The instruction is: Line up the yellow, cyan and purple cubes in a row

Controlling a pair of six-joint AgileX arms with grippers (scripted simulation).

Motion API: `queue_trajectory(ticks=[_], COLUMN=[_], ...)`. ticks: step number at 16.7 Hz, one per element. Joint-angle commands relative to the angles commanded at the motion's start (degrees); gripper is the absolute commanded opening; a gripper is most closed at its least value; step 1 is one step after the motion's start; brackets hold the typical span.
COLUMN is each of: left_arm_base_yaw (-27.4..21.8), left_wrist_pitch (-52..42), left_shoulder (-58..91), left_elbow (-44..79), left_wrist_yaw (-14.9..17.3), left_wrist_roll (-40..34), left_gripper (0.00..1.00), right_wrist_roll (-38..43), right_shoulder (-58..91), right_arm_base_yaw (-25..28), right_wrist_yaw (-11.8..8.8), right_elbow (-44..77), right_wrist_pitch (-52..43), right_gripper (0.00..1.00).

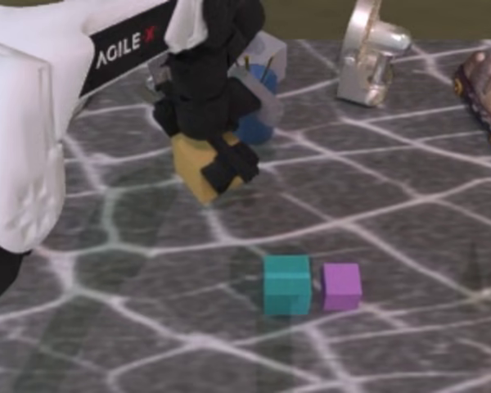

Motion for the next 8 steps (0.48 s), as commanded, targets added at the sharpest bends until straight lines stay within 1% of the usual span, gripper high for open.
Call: queue_trajectory(ticks=[5,8], left_arm_base_yaw=[-0.45,-1.1], left_wrist_pitch=[0.49,2.43], left_shoulder=[-0.62,-5.25], left_elbow=[-0.95,-6.7], left_wrist_yaw=[-0.02,-0.03], left_wrist_roll=[0.83,5.2], left_gripper=[0.0,0.0], right_wrist_roll=[0.0,0.0], right_shoulder=[0.0,0.0], right_arm_base_yaw=[0.0,0.0], right_wrist_yaw=[0.0,0.0], right_elbow=[0.0,0.0], right_wrist_pitch=[0.0,0.0], right_gripper=[1.0,1.0])
